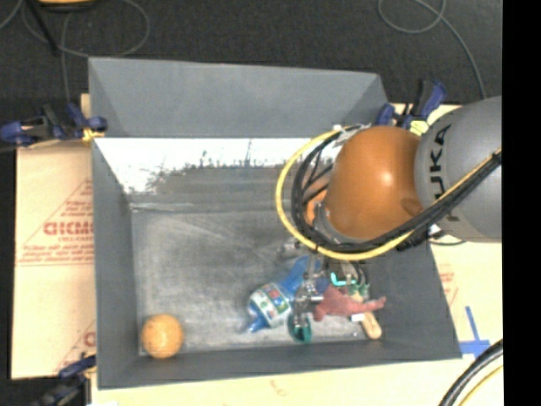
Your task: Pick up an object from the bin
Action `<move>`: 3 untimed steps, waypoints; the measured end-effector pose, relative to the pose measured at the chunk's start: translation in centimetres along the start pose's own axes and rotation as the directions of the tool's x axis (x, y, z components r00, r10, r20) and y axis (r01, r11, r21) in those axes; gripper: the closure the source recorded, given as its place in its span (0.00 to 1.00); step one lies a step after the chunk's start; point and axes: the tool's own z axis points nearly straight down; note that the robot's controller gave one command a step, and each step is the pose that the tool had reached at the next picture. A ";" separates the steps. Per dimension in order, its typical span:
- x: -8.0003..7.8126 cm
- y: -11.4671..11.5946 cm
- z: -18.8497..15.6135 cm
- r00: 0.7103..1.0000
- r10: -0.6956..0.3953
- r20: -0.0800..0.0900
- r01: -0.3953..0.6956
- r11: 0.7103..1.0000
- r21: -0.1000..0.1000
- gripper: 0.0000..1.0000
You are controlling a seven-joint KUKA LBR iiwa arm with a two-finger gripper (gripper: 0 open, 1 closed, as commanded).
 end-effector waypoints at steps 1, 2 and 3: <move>0.0 0.0 0.0 1.000 0.001 0.001 -0.001 1.000 0.000 0.00; 0.3 -0.6 2.3 0.977 -0.211 0.005 0.211 0.977 0.003 0.00; -0.3 -1.8 9.5 0.980 -0.198 -0.015 0.198 0.980 0.005 1.00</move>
Offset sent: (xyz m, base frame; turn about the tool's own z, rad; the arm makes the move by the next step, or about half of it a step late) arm -0.0095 -0.0148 -0.0576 -0.4740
